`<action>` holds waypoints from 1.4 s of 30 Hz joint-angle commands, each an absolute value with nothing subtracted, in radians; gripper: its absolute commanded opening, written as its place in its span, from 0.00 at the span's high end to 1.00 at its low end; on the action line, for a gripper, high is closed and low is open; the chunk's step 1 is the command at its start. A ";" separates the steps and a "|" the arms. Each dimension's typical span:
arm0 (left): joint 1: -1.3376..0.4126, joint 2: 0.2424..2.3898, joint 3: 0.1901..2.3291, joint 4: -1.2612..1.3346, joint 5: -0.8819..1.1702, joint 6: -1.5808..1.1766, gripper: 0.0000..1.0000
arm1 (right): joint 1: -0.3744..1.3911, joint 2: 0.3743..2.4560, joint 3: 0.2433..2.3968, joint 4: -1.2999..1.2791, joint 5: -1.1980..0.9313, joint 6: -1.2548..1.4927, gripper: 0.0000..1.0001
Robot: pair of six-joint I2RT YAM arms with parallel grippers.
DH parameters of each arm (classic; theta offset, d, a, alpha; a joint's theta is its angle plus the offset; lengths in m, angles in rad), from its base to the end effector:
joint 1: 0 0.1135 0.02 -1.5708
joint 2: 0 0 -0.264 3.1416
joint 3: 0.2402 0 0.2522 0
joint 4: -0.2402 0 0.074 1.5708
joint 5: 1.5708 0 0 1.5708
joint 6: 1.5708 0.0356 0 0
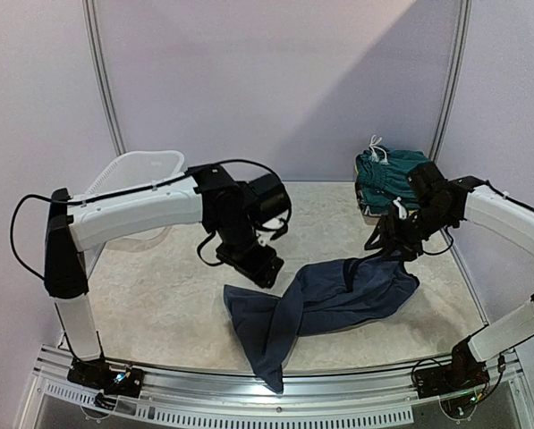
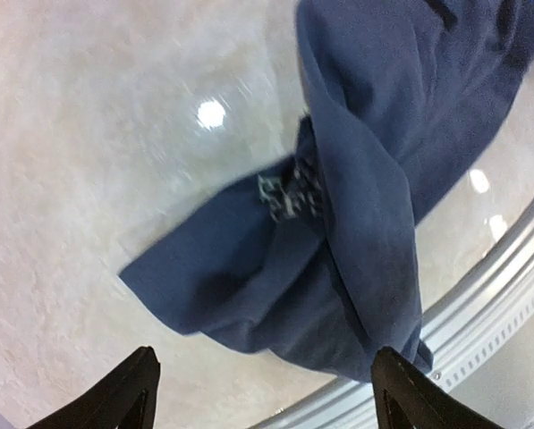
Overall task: Fold and stack the mixed laundry pile
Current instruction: Pick up the crumpled tank top from the center of the board.
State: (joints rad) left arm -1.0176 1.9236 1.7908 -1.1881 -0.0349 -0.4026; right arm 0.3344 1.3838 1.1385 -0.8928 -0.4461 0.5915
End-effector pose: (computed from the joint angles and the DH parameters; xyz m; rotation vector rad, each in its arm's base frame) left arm 0.2055 -0.3304 0.2821 0.8786 2.7876 -0.2007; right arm 0.2477 0.1023 0.2753 0.2230 2.8255 0.8524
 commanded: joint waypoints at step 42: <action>-1.264 1.855 1.459 -1.040 0.023 -0.609 0.34 | 0.471 1.804 1.069 -0.654 -0.555 0.608 0.96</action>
State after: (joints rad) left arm -1.2510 1.8755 1.4891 -1.0641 -0.0002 -0.5968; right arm 0.4625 1.7977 1.0351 -0.6250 -0.5571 0.6235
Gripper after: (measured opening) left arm 0.664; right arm 0.078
